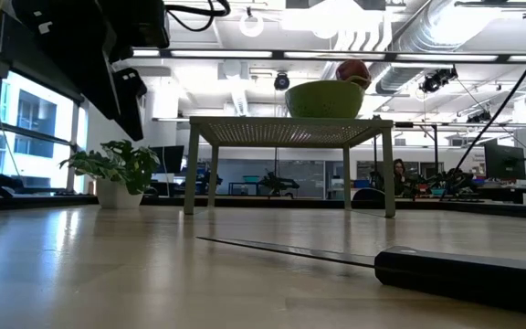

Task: Pick & Place Fruit
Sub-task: Put the knife on the top shelf to the left of the green strainer bowl

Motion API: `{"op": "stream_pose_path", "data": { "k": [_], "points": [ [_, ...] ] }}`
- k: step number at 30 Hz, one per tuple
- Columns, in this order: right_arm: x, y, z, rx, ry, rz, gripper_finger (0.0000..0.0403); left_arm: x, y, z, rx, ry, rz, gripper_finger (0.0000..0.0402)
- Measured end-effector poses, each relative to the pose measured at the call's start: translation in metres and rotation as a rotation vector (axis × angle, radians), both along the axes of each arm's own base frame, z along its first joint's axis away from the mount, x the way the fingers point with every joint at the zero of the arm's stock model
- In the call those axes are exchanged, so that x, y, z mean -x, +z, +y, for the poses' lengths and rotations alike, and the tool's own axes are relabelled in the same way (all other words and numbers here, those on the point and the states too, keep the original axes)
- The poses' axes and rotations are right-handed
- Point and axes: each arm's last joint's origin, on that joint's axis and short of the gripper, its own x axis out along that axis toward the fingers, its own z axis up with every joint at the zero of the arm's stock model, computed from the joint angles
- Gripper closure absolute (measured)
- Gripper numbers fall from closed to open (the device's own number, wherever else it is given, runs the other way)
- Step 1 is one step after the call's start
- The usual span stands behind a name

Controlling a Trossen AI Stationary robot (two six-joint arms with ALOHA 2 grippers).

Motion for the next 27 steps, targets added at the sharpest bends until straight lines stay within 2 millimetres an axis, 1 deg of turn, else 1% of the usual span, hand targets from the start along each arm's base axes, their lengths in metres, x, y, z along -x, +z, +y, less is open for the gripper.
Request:
{"op": "stream_pose_path", "data": {
  "k": [5,9,12,14,17,20,27],
  "points": [
    [-0.014,0.004,0.012,0.058,0.054,0.048,0.0105,0.0,0.0,0.0,0.0,0.0,0.0,0.0013],
    [-0.021,0.003,0.017,0.069,0.043,0.155,0.0105,0.0,0.0,0.0,0.001,0.002,0.0,0.0013],
    [-0.025,-0.002,0.02,0.08,0.051,0.24,0.0105,0.0,0.0,0.0,0.002,0.002,0.0,0.0013],
    [-0.026,-0.004,0.023,0.048,0.075,0.299,0.0105,0.0,0.0,0.0,0.001,0.002,0.0,0.0013],
    [-0.03,-0.013,0.024,-0.002,0.079,0.401,0.0105,0.0,0.0,0.0,0.001,0.002,0.0,0.0013],
    [-0.031,-0.028,0.026,-0.015,0.09,0.508,0.0105,0.0,0.0,0.0,0.001,0.002,0.0,0.0013],
    [-0.04,-0.057,0.036,-0.012,0.16,0.63,0.0105,0.0,0.0,0.0,0.001,0.002,-0.001,0.0013]
  ]
}}
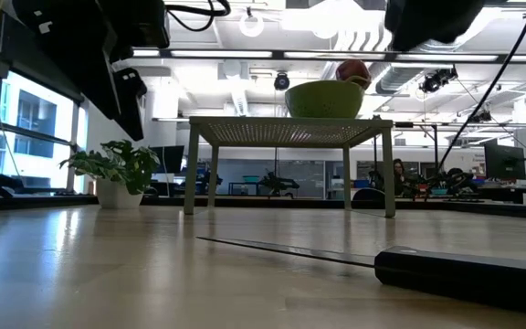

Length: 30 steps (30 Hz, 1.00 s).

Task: Pick & Place Fruit
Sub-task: Put the knife on the top shelf to the left of the green strainer bowl

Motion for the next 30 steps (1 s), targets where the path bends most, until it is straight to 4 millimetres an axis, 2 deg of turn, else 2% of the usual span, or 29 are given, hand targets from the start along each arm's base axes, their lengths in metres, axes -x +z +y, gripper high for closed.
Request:
{"op": "stream_pose_path", "data": {
  "k": [6,11,15,20,23,30],
  "points": [
    [-0.006,-0.023,0.007,0.038,0.048,0.059,0.0105,0.0,0.0,0.0,0.0,0.0,-0.001,0.0013],
    [-0.008,-0.033,0.013,0.043,0.069,0.071,0.0105,0.0,0.0,0.0,-0.002,-0.001,-0.001,0.0013],
    [-0.011,-0.029,0.014,0.023,0.065,0.038,0.0105,0.0,0.0,0.0,-0.002,-0.001,-0.001,0.0013],
    [-0.018,-0.011,0.019,-0.004,0.064,-0.018,0.0105,0.0,0.0,0.0,-0.002,-0.001,-0.001,0.0013],
    [-0.021,-0.006,0.02,0.017,0.065,-0.001,0.0105,0.0,0.0,0.0,-0.002,-0.001,-0.001,0.0013],
    [-0.032,-0.012,0.029,0.04,0.082,0.069,0.0105,0.0,0.0,0.0,-0.003,0.0,-0.002,0.0013]
  ]
}}
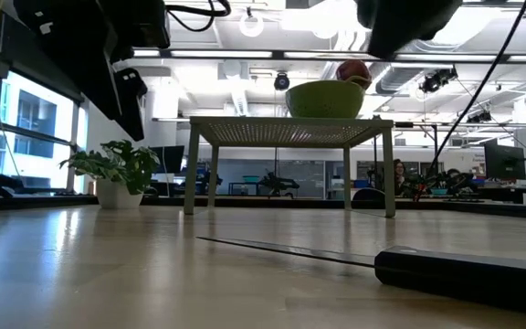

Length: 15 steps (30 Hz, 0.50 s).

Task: Pick & Place Fruit
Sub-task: Put the knife on the top shelf to the left of the green strainer bowl

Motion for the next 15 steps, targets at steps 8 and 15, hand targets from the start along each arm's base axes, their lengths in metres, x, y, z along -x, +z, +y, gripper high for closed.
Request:
{"op": "stream_pose_path", "data": {
  "k": [8,15],
  "points": [
    [0.003,-0.014,0.006,0.061,-0.022,0.105,0.0105,0.0,0.0,0.0,0.001,0.001,-0.005,0.0013],
    [0.007,-0.026,0.01,0.089,-0.093,0.162,0.0105,-0.001,0.0,0.0,0.001,0.001,-0.008,0.0013]
  ]
}}
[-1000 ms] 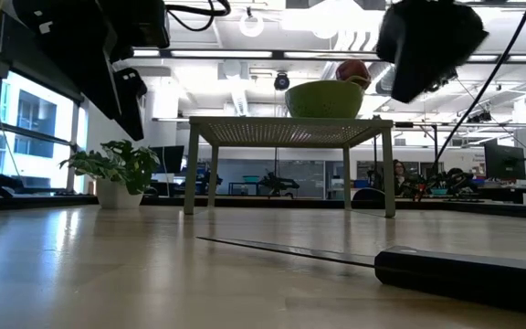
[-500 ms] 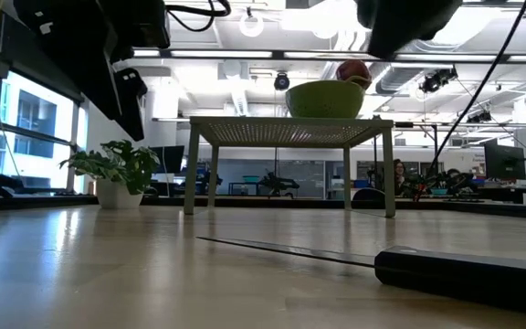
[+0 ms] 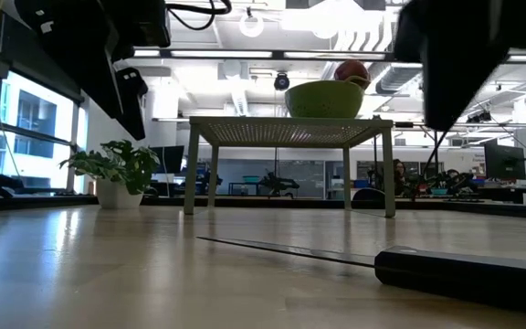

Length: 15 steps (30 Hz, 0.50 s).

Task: Pick & Place Fruit
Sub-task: Put the knife on the top shelf to the left of the green strainer bowl

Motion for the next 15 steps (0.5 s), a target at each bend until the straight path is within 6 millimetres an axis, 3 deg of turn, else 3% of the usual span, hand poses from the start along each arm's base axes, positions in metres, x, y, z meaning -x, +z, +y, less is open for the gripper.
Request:
{"op": "stream_pose_path", "data": {
  "k": [15],
  "points": [
    [0.003,-0.021,0.006,-0.131,-0.331,0.161,0.0105,0.0,0.0,0.0,0.0,0.0,0.0,0.0013]
  ]
}}
